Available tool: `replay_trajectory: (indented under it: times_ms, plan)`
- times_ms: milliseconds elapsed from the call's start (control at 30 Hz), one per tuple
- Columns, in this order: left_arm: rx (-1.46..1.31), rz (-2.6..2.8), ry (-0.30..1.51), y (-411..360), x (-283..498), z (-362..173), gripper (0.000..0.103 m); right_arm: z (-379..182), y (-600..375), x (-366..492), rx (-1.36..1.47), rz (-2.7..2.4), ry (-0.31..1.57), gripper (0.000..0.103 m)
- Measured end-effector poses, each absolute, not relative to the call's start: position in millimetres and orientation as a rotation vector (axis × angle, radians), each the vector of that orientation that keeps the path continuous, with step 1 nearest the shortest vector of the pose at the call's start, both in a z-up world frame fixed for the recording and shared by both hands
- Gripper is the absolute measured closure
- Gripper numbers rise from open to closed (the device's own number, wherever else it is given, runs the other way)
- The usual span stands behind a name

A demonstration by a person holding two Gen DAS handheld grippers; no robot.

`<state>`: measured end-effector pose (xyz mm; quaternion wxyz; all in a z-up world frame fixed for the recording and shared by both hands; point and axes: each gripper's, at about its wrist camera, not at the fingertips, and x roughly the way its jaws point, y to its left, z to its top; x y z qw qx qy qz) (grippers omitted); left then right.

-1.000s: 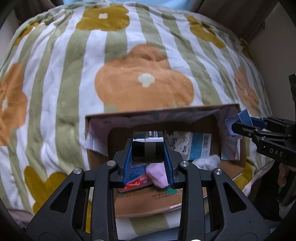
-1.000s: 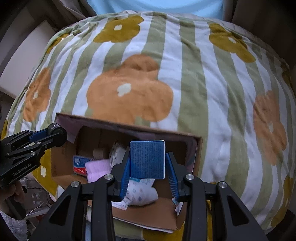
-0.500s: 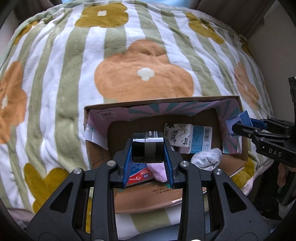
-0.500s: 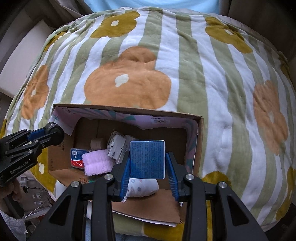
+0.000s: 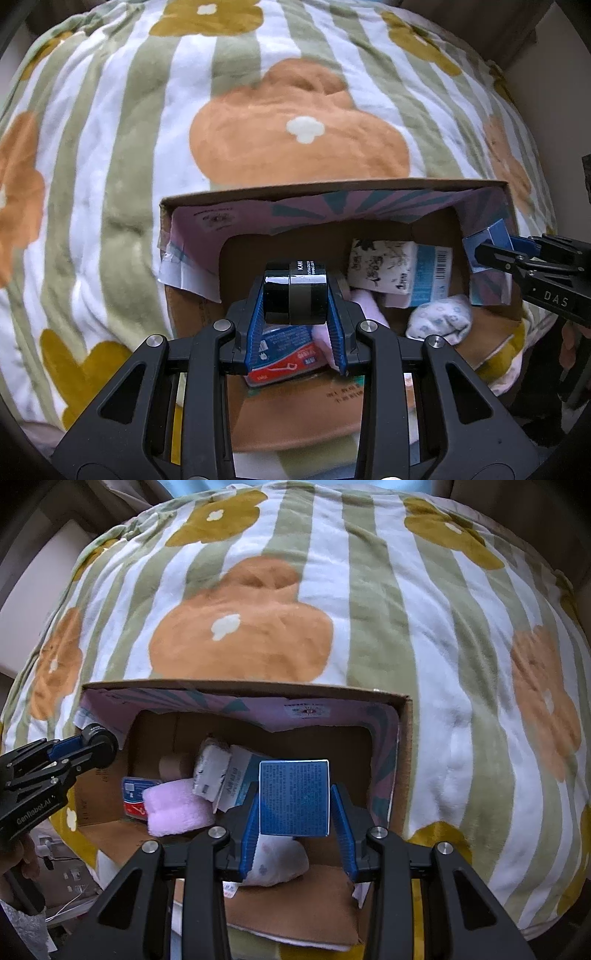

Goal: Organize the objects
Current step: 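Lift the black cylinder with left tool while right tool carries the blue cube over the box, then open left tool into the box while right tool releases the blue cube inside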

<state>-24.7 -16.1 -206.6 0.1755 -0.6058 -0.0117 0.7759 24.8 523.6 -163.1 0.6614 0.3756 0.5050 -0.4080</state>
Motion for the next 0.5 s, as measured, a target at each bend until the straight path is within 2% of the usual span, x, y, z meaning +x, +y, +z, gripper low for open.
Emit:
replay_trajectory:
  times_ms: [500]
  plan:
    - [-1.73,2.186,-0.038,-13.1,-31.8,-235.4,0.075,-186.1,513.7,29.9,0.852,-0.945,1.134,0.069]
